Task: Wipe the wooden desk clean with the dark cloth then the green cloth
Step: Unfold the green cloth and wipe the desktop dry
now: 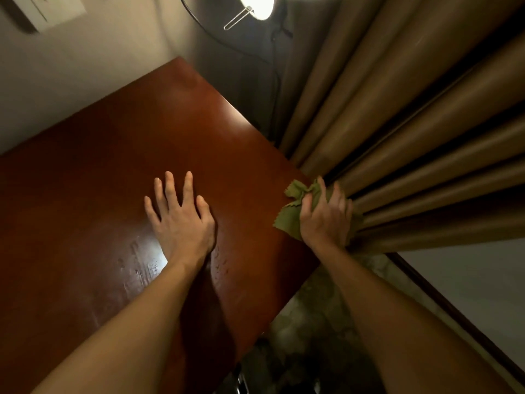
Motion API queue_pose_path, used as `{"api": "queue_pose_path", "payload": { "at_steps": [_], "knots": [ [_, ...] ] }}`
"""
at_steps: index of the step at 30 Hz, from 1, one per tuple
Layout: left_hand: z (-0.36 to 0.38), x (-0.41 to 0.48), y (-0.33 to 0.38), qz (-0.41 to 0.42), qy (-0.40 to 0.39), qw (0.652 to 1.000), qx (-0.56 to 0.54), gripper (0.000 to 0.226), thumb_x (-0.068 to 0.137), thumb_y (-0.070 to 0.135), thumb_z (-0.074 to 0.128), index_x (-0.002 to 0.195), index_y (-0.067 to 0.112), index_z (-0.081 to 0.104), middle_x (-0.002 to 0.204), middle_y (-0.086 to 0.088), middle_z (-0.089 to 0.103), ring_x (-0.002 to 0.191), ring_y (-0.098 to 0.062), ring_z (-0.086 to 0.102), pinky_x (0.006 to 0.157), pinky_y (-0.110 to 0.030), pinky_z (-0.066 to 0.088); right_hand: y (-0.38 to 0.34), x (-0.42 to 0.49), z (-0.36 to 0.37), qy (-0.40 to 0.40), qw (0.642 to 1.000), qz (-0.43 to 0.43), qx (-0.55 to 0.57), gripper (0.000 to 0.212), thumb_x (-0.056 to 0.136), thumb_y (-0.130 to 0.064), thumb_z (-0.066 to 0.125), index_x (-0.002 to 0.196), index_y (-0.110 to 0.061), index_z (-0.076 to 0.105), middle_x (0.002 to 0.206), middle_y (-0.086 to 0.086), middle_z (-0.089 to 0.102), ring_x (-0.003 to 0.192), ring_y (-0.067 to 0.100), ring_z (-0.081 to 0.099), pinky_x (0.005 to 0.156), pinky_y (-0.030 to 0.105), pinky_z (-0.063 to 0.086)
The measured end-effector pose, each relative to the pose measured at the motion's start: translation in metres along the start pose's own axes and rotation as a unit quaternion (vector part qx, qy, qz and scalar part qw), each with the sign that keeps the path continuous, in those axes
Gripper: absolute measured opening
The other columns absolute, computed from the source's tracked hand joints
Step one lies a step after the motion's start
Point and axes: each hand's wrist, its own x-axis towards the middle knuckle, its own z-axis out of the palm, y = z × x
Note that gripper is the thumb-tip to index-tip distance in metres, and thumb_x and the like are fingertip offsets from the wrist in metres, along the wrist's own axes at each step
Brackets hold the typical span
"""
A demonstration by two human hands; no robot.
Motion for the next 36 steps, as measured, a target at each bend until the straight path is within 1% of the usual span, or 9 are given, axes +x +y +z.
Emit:
{"api": "queue_pose_path", "payload": {
  "at_steps": [6,9,14,20,26,29,30,33,36],
  "knots": [
    [-0.004,0.0,0.0,-0.005,-0.01,1.0,-0.002,0.061,0.109,0.043,0.033,0.167,0.033,0.02,0.177,-0.004,0.01,0.164,-0.023,-0.001,0.131,-0.054,0.002,-0.006,-0.074,0.011,0.016,0.998,-0.056,-0.038,0.069,0.104,-0.054,0.029,0.167,-0.029,0.02,0.174,0.016,0.012,0.161,0.037,0.007,0.128,0.057,0.013],
    [-0.001,0.0,-0.001,-0.006,-0.012,1.0,-0.002,0.061,0.109,0.043,0.033,0.168,0.033,0.02,0.177,-0.004,0.009,0.164,-0.023,-0.002,0.131,-0.055,0.001,-0.01,-0.098,0.014,-0.013,0.996,-0.061,-0.071,0.074,0.101,-0.057,0.027,0.168,-0.029,0.013,0.173,0.018,0.014,0.16,0.04,0.008,0.128,0.059,0.011],
    [0.002,0.001,-0.002,-0.004,-0.004,1.0,-0.003,0.061,0.109,0.043,0.033,0.168,0.033,0.02,0.177,-0.005,0.01,0.164,-0.024,-0.001,0.131,-0.055,0.001,-0.028,-0.047,0.01,-0.016,0.994,-0.077,-0.076,0.077,0.1,-0.059,0.025,0.168,-0.03,0.007,0.166,0.022,0.03,0.157,0.043,0.017,0.129,0.059,0.009],
    [0.005,0.001,-0.003,0.007,-0.007,1.0,0.003,0.062,0.109,0.047,0.027,0.168,0.034,0.016,0.177,-0.004,0.006,0.164,-0.024,-0.004,0.131,-0.054,-0.002,-0.041,-0.015,0.016,0.007,0.992,-0.114,-0.062,0.074,0.101,-0.059,0.029,0.168,-0.028,0.019,0.175,0.013,0.013,0.161,0.037,0.009,0.129,0.058,0.01],
    [-0.009,0.001,-0.008,0.025,-0.047,0.998,-0.04,0.069,0.104,0.06,0.032,0.167,0.033,0.024,0.177,-0.005,0.01,0.164,-0.023,-0.003,0.131,-0.053,-0.003,-0.042,-0.127,0.014,-0.048,0.977,-0.196,-0.069,0.076,0.098,-0.063,0.031,0.167,-0.034,0.016,0.175,0.011,0.012,0.161,0.04,0.004,0.127,0.063,0.011],
    [-0.031,-0.004,-0.027,0.067,-0.071,0.986,-0.136,0.064,0.104,0.056,0.036,0.164,0.034,0.031,0.176,0.001,0.015,0.163,-0.015,0.003,0.132,-0.047,-0.005,-0.064,-0.207,0.02,-0.1,0.944,-0.304,-0.075,0.078,0.096,-0.066,0.036,0.166,-0.039,0.014,0.175,0.011,0.009,0.16,0.042,0.007,0.123,0.071,0.009],
    [-0.039,-0.008,-0.045,0.071,-0.059,0.987,-0.127,0.062,0.104,0.054,0.036,0.163,0.034,0.033,0.176,0.001,0.016,0.163,-0.014,0.005,0.132,-0.048,-0.004,-0.07,-0.226,0.022,-0.121,0.928,-0.343,-0.077,0.078,0.095,-0.067,0.037,0.166,-0.041,0.016,0.175,0.01,0.011,0.16,0.042,0.011,0.12,0.074,0.009],
    [-0.057,-0.024,-0.119,0.011,0.005,1.0,-0.022,0.06,0.104,0.051,0.036,0.161,0.033,0.036,0.175,-0.002,0.019,0.162,-0.019,0.009,0.13,-0.058,0.001,-0.078,-0.237,0.024,-0.127,0.912,-0.381,-0.08,0.075,0.095,-0.069,0.042,0.163,-0.044,0.026,0.174,0.008,0.018,0.159,0.041,0.02,0.116,0.079,0.01],
    [-0.065,-0.042,-0.175,-0.091,-0.016,0.995,0.023,0.065,0.104,0.059,0.029,0.165,0.038,0.026,0.177,-0.001,0.009,0.163,-0.023,0.0,0.126,-0.067,-0.002,-0.097,-0.205,0.022,-0.107,0.927,-0.35,-0.079,0.076,0.095,-0.072,0.036,0.164,-0.043,0.023,0.175,0.007,0.014,0.16,0.04,0.014,0.117,0.079,0.005]
  ]
}}
